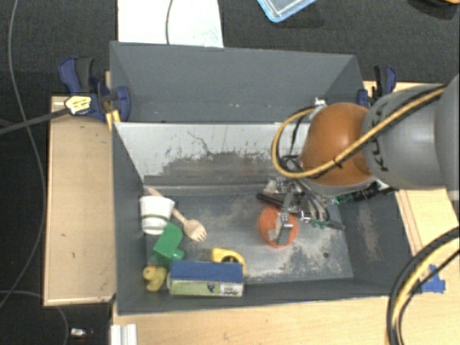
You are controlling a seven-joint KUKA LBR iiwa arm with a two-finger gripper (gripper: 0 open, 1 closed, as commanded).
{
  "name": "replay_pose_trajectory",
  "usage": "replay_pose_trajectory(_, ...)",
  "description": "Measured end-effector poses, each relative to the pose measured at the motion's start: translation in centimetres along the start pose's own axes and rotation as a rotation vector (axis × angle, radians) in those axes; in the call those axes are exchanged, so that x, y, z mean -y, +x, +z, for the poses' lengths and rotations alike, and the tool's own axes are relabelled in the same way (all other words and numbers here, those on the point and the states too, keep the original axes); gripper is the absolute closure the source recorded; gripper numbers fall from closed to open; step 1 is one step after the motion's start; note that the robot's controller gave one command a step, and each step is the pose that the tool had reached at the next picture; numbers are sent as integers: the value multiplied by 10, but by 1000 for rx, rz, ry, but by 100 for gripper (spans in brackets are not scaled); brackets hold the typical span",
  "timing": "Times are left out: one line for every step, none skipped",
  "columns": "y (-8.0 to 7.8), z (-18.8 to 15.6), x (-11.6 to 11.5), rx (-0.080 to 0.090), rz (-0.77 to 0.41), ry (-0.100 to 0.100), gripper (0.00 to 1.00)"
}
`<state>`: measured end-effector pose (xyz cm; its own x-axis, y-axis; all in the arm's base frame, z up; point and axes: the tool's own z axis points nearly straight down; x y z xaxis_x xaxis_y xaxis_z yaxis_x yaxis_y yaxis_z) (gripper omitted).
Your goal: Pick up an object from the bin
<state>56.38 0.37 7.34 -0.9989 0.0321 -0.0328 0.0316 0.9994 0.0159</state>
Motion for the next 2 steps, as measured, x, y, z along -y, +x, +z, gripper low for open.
replay_pose_trajectory(14,-1,23,1,-112,-2,100)
replay_pose_trajectory(14,-1,23,1,-110,-2,100)
